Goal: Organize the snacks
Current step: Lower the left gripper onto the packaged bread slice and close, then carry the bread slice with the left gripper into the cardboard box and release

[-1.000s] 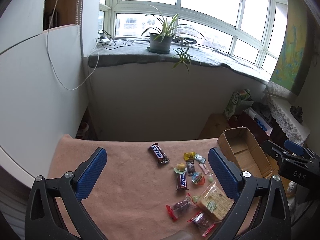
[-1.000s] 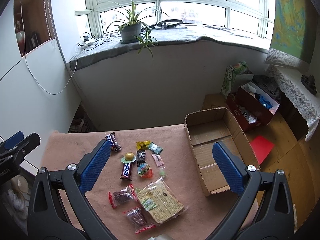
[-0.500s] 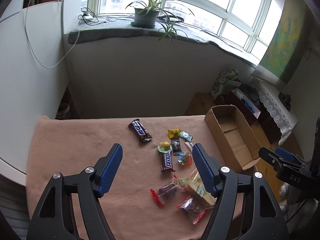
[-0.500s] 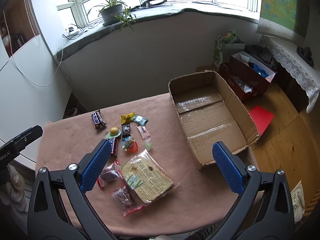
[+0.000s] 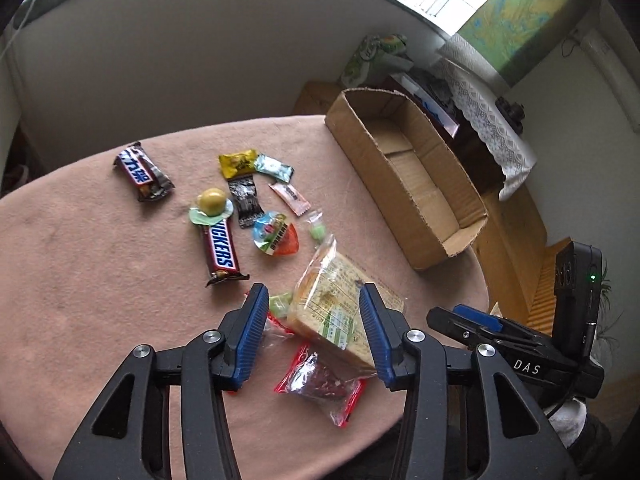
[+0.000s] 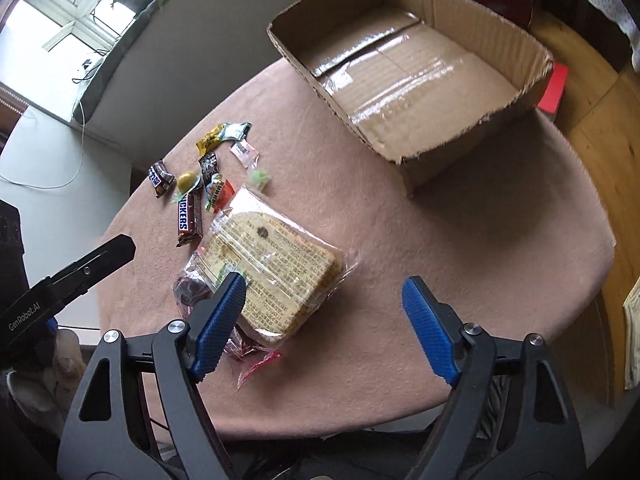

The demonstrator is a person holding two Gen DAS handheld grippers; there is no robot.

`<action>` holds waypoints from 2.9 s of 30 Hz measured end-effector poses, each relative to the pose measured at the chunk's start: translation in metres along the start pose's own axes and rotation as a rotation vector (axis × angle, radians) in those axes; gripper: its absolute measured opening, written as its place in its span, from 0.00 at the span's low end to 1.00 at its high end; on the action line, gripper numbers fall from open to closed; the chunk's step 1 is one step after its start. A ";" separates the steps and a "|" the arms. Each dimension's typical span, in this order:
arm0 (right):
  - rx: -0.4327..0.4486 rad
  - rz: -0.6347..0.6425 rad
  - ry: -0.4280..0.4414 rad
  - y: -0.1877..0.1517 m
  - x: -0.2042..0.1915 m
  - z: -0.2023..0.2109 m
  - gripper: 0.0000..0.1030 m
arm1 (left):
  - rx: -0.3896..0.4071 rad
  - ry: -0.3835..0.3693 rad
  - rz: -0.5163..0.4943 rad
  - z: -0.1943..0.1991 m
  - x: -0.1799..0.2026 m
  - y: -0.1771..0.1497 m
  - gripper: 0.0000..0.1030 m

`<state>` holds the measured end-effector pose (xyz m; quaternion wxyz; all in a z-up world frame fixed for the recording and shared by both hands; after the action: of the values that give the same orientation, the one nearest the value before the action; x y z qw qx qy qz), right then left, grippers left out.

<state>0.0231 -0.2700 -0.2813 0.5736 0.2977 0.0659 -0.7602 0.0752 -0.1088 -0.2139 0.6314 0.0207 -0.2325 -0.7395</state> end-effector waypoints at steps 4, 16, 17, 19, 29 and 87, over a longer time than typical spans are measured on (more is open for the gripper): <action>-0.034 -0.064 0.063 -0.004 0.006 -0.015 0.73 | -0.074 -0.034 -0.007 -0.022 0.005 -0.002 0.43; -0.125 -0.123 0.159 -0.010 0.003 -0.055 0.50 | -0.187 -0.034 -0.021 -0.071 -0.005 -0.008 0.33; -0.129 -0.125 0.167 -0.010 0.002 -0.057 0.48 | -0.192 -0.039 -0.022 -0.072 -0.005 -0.008 0.33; -0.132 -0.124 0.178 -0.008 0.001 -0.060 0.47 | -0.204 -0.058 -0.024 -0.074 -0.003 -0.009 0.33; -0.132 -0.101 0.163 0.000 -0.005 -0.057 0.43 | -0.213 -0.069 -0.050 -0.075 0.003 -0.011 0.34; 0.103 0.127 0.005 0.187 0.079 0.055 0.43 | -0.008 -0.139 -0.120 -0.091 0.164 0.065 0.34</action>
<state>0.1604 -0.4220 -0.2330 0.6044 0.3324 0.0092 -0.7240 0.1321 -0.2985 -0.2282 0.5684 -0.0196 -0.2712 -0.7765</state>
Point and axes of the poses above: each gripper's, at about its wrist camera, not at the fingertips, and z roughly against the way its jaws point, x to its right, y to its top, the point moved 7 cm from there along -z, roughly the way its jaws point, and after that the axes turned 10 degrees about y, right-handed, at the moved point
